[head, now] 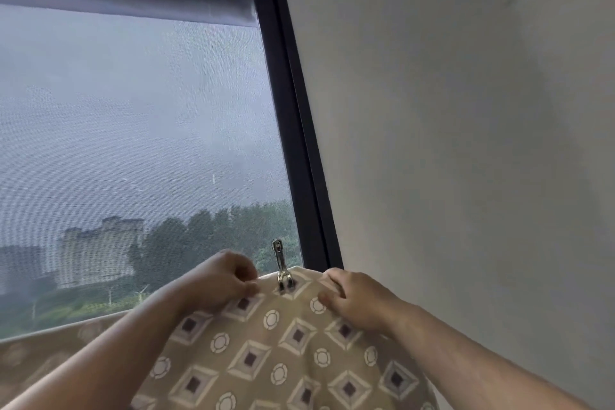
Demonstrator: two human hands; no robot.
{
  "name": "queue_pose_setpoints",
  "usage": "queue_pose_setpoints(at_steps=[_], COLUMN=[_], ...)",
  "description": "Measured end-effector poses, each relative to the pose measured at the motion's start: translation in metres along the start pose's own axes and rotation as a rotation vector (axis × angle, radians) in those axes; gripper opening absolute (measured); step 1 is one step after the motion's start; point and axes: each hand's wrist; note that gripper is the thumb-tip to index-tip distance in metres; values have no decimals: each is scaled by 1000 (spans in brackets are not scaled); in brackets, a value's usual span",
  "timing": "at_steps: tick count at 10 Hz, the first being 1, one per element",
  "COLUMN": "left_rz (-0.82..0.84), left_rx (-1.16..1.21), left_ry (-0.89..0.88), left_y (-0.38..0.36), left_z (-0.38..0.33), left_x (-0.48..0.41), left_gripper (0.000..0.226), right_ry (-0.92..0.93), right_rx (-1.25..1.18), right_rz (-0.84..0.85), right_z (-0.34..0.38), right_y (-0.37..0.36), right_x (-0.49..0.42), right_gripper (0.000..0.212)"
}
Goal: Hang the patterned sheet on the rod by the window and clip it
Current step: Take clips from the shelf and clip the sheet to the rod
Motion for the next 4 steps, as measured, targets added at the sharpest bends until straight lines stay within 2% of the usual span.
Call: queue_pose_setpoints(at_steps=[2,3,4], left_rz=[-126,-207,-293], left_rx=[-166,-153,-35], left_ry=[-56,-86,-149], left_y=[-18,-29,-34], left_z=[-6,-7,-3], left_x=[14,27,47], left_gripper=[9,28,46], right_ry=[115,104,90], right_rx=[-98,-212,-304], right_rz=[-203,-199,-209], right_z=[4,6,11], right_y=[1,-3,-7], right_x=[26,39,49], right_gripper=[33,32,31])
Point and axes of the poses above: each hand's wrist, its own x-axis away from the middle knuckle, its own y-axis out of the back of the hand, z = x × y, and after that the axes turned 3 degrees about -x, right-handed
